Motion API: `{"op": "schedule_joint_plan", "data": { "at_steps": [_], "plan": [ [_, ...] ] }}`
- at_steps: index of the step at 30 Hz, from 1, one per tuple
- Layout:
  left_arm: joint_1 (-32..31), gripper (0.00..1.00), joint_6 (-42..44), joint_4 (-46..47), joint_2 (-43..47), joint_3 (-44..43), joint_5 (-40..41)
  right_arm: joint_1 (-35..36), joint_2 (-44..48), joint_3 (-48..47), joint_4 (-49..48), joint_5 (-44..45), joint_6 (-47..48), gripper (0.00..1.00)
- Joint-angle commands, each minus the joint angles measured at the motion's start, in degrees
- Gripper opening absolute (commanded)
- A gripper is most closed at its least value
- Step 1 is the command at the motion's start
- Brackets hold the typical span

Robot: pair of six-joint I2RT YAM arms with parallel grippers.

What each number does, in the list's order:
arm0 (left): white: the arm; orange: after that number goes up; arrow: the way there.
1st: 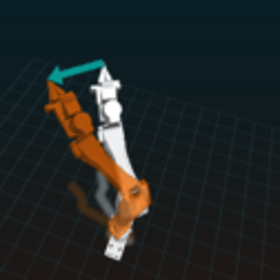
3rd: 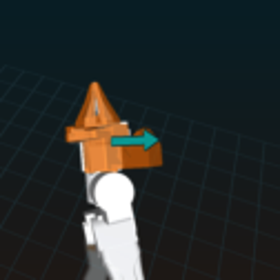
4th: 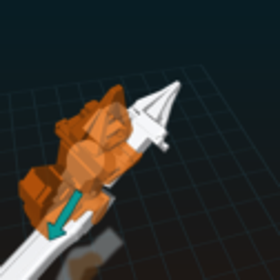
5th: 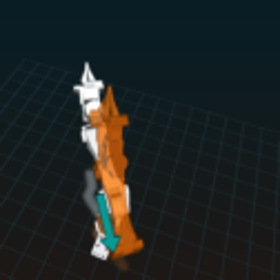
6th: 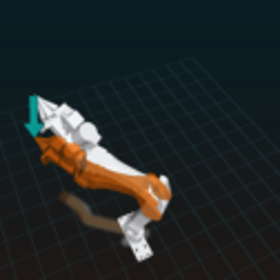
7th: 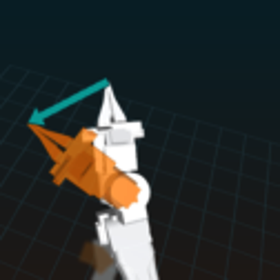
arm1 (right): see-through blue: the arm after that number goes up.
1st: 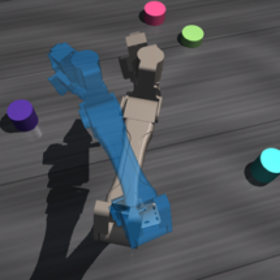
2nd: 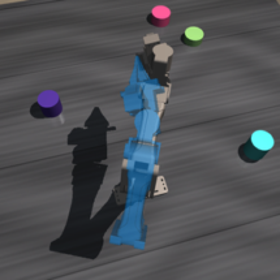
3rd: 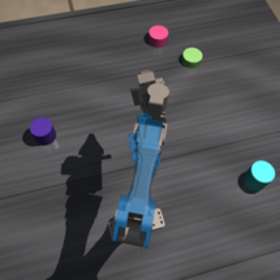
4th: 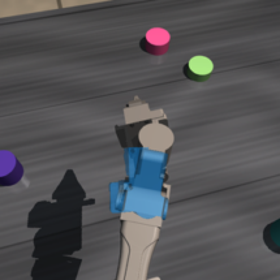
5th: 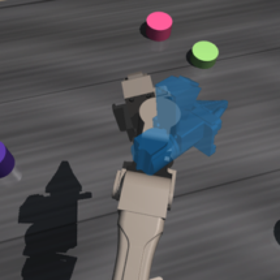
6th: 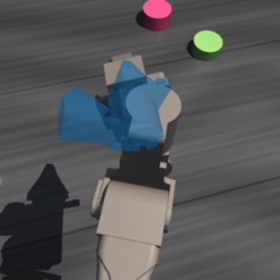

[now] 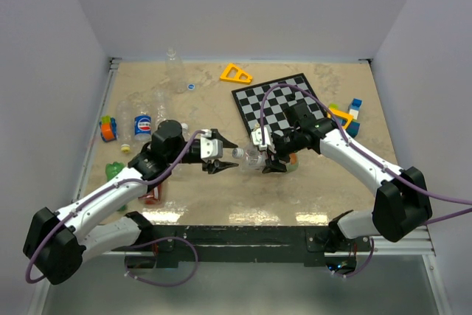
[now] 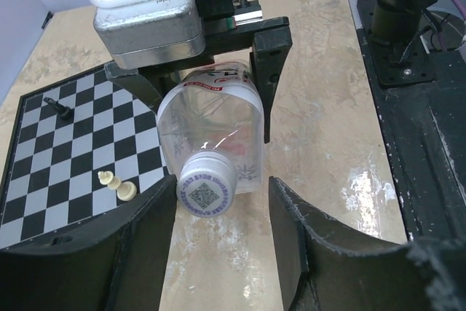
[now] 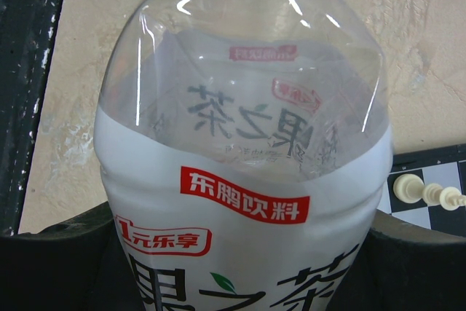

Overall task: Unscrew the bottle caps
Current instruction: Unscrew the bottle cap from the plastic bottle.

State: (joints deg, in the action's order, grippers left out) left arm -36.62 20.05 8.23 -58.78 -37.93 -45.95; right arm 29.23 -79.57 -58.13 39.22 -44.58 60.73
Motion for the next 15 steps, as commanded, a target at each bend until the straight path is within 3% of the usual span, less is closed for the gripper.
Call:
{"op": "schedule_joint_plan", "data": {
  "at_steps": [1, 4, 6, 8, 10, 11, 15],
  "plan": [
    [0.15, 0.55, -1.24, 3.9, -0.98, -2.32, -2.83, 0.3, 0.29, -0.49, -0.2, -1.92, 0.71, 0.09],
    [0.15, 0.49, -1.86, 3.99, -1.59, -2.76, -2.65, 0.3, 0.21, -0.5, -0.11, -1.83, 0.71, 0.09],
    [0.15, 0.4, -2.39, 3.55, -1.6, -3.11, -2.56, 0.38, 0.29, -0.49, -0.2, -1.92, 0.62, 0.09],
    [0.15, 0.26, -4.05, 3.46, -1.77, -3.46, -2.39, 0.3, 0.29, -0.49, -0.29, -1.83, 0.62, 0.09],
    [0.15, 0.05, -6.85, 3.29, -1.77, -4.07, -1.77, 0.3, 0.29, -0.49, -0.2, -1.92, 0.71, 0.09],
    [0.15, 0.0, -9.05, 3.02, -1.86, -4.43, -0.81, 0.3, 0.29, -0.49, -0.2, -1.83, 0.62, 0.09],
    [0.06, 0.0, -27.64, -2.75, -3.0, -7.58, 10.06, 0.38, 0.29, -0.5, -0.29, -1.74, 0.62, 0.09]
  ]
}}
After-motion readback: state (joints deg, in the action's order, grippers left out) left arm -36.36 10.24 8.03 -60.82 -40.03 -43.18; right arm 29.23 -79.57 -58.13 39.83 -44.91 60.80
